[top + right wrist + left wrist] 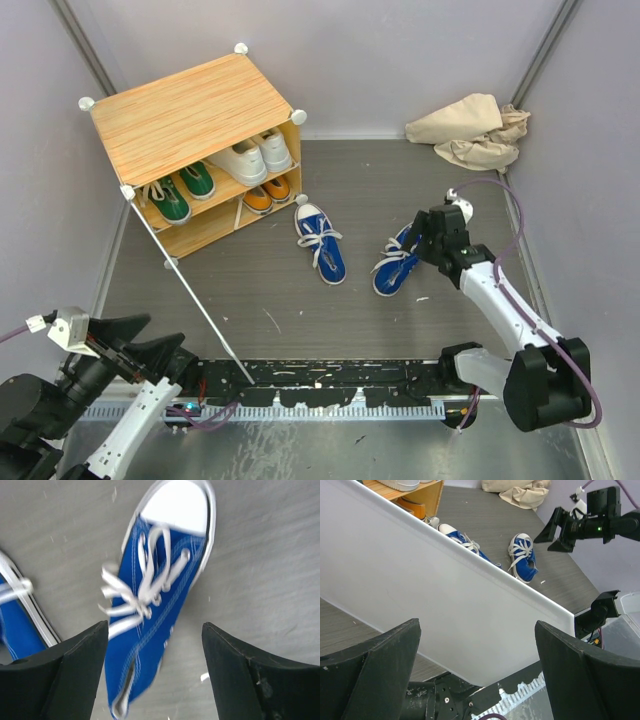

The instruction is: Place and organize the shoes in the shoe cabinet

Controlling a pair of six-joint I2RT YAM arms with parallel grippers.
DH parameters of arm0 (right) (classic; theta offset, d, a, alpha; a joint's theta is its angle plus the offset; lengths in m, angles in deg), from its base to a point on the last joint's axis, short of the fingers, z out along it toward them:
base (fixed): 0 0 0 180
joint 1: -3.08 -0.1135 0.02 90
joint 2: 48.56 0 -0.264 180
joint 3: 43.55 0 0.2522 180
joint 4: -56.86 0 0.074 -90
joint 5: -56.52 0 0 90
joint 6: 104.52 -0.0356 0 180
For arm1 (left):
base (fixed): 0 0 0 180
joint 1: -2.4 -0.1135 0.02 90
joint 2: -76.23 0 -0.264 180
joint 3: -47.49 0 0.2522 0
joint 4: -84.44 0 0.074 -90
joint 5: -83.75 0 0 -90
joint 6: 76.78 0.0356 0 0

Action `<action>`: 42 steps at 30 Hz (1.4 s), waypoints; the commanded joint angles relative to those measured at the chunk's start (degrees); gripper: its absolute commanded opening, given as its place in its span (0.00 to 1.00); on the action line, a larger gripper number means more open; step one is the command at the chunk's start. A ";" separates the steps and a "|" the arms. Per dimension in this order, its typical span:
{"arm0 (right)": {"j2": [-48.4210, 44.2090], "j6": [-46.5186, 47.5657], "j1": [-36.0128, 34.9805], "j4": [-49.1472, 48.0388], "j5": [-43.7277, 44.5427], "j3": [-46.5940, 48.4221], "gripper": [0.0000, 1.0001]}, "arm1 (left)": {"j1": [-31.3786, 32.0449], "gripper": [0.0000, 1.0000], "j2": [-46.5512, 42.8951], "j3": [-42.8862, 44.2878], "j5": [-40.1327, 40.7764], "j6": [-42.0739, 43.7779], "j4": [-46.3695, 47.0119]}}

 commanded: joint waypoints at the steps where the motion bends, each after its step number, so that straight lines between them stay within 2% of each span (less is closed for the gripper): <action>1: -5.09 -2.39 -2.12 5.00 -4.47 -3.99 0.79 | 0.08 0.98 2.15 0.14 -0.50 -0.09 4.38; 5: -6.57 -2.31 -3.25 7.24 -5.36 -5.84 0.77 | 0.10 0.98 2.50 0.74 -0.40 0.05 3.68; 8: -5.70 -1.73 -3.32 5.29 -5.98 -7.95 0.77 | 0.04 0.98 1.65 0.46 0.23 -0.23 3.92; 22: 9.37 -1.46 -3.27 -8.81 -6.32 -10.76 0.73 | 0.11 0.98 1.67 1.28 1.66 0.18 1.41; 24: 11.23 -1.07 -3.31 -9.78 -6.48 -10.69 0.59 | 0.05 0.98 1.53 1.06 2.05 0.18 0.90; 28: 9.30 0.07 -3.45 -8.28 -4.82 -9.95 0.19 | 0.09 0.98 1.50 1.31 2.58 0.27 -0.14; 31: 3.80 2.95 -4.25 -5.00 -1.91 -7.60 0.03 | 0.04 0.98 1.44 1.53 2.87 0.09 -0.01; 34: -1.73 6.45 -6.58 -0.91 -1.36 -2.87 0.01 | 0.09 0.98 1.69 1.49 2.91 -0.23 0.40; 37: -6.37 6.88 -12.74 1.04 -0.20 2.60 0.01 | 0.15 0.98 2.41 1.31 2.51 -0.52 1.07; 40: -6.77 8.08 -20.92 3.82 5.95 9.33 0.01 | 0.05 0.98 2.92 1.04 2.14 -1.10 1.79; 42: -4.99 9.12 -25.42 4.71 4.47 13.78 0.01 | 0.06 0.98 2.80 0.41 1.76 -1.75 2.49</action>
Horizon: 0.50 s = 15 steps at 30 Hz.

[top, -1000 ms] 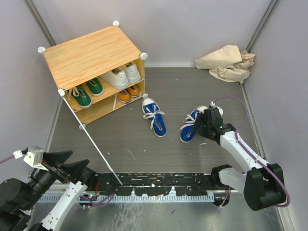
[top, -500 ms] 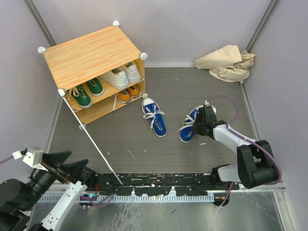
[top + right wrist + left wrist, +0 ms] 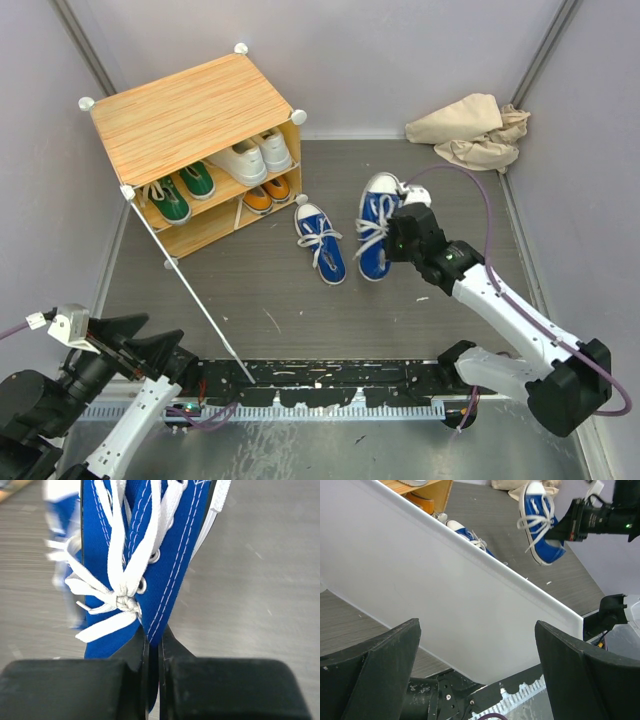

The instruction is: Place and organize the shoes in the shoe cabinet

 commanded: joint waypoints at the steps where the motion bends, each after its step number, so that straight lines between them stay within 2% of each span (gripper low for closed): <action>1: 0.65 3.48 -8.86 -2.15 1.50 12.09 0.01 | 0.08 0.98 1.84 -0.22 -0.58 -1.74 3.85; 6: 9.63 4.50 -20.65 -5.00 0.11 18.10 0.01 | 0.04 0.98 1.04 -0.53 -0.11 -2.82 3.81; 8: 13.46 4.07 -24.29 -7.20 -2.98 19.06 0.01 | 0.07 0.98 0.92 -0.06 0.35 -3.04 3.45; 15: 25.82 2.65 -30.44 -12.78 -8.18 22.18 0.01 | 0.06 0.98 0.88 1.87 1.09 -3.25 1.33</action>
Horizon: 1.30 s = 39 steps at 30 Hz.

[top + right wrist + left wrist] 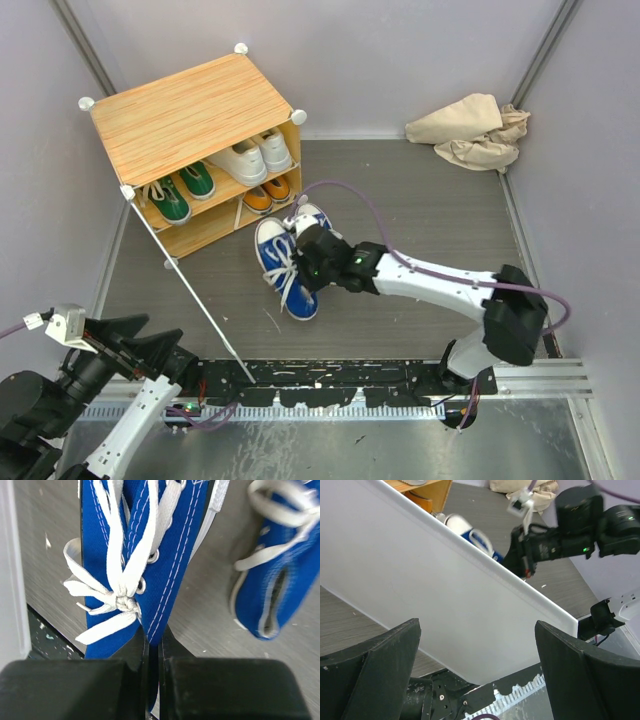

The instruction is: Place and organize the shoes in the shoe cabinet

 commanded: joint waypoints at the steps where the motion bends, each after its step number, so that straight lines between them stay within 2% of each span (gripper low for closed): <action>1: 3.90 -0.46 -1.52 -8.22 -3.30 4.70 0.01 | 0.01 0.98 0.71 2.09 0.87 -0.56 0.84; 8: 14.89 3.75 -1.48 -11.71 0.26 7.16 0.04 | 0.09 0.98 0.00 2.49 1.76 -0.47 -0.61; 10: 17.69 5.51 -1.51 -13.23 1.40 8.01 0.15 | 0.06 0.98 -0.06 2.56 1.91 -0.47 -0.73; 14: 21.43 7.86 -1.52 -13.93 8.69 9.98 0.52 | 0.07 0.98 0.32 2.53 1.80 -0.39 -0.83; 17: 20.74 8.41 -1.49 -12.39 10.24 10.69 0.67 | 0.02 0.98 0.50 2.74 1.95 -0.22 -1.11; 20: 17.19 8.77 -1.53 -11.54 9.70 9.65 0.76 | 0.05 0.98 0.54 2.83 2.40 -0.03 -1.52; 27: 9.23 8.18 -1.51 -5.52 5.91 5.49 0.76 | 0.08 0.98 0.37 5.00 2.79 -0.82 0.63; 33: 0.54 5.72 -1.50 -12.64 -0.88 -7.32 0.76 | 0.08 0.98 2.53 10.74 0.75 -3.10 6.35; 35: -0.12 5.66 -1.46 -14.99 -1.56 -10.08 0.76 | 0.02 1.00 4.39 11.77 -0.23 -3.61 9.11; 39: 1.97 5.45 -1.53 -19.45 -2.87 -12.69 0.76 | 0.00 0.96 10.66 12.14 -2.84 -3.57 13.46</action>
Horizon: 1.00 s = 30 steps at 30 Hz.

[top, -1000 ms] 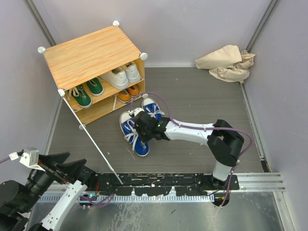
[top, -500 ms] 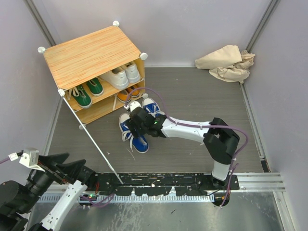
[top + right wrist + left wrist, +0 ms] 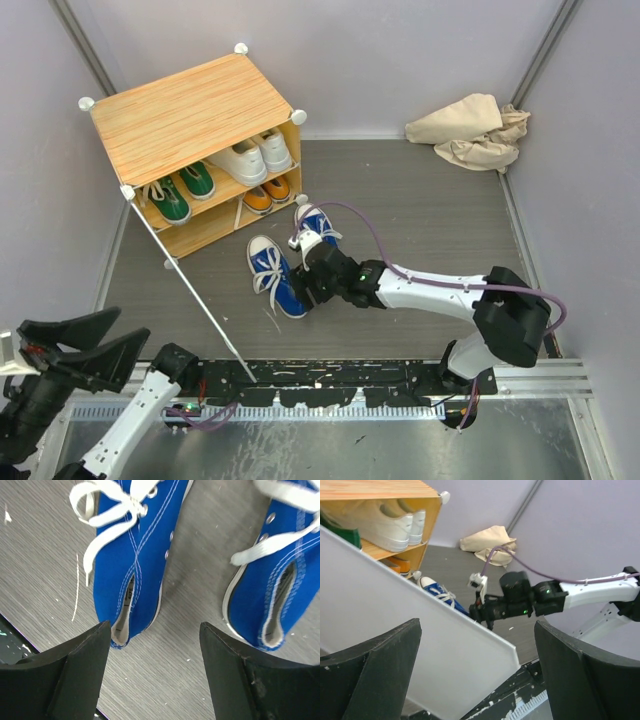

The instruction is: Place and organize the shoes in the shoe cabinet

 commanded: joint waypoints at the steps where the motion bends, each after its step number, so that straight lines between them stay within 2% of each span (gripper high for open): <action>1: 1.70 -1.23 0.05 -8.26 -3.23 -1.61 0.76 | 0.04 0.95 10.44 -0.11 -4.51 -0.69 9.50; 8: 2.91 -1.56 0.01 -12.91 -5.28 -3.84 0.75 | -0.10 0.93 22.01 -2.76 -9.24 -0.13 21.94; 14: 4.01 -2.75 0.07 -12.80 -5.14 -4.84 0.73 | -0.09 0.90 29.90 -4.49 -12.51 -0.52 27.05; 24: 8.21 -6.03 0.05 -13.17 -9.39 -6.03 0.69 | -0.05 0.90 29.46 -10.48 -11.12 0.45 21.19; 30: 4.95 -5.77 -0.36 -15.43 -10.48 -8.31 0.70 | -0.09 0.90 26.51 -13.48 -8.60 1.12 17.58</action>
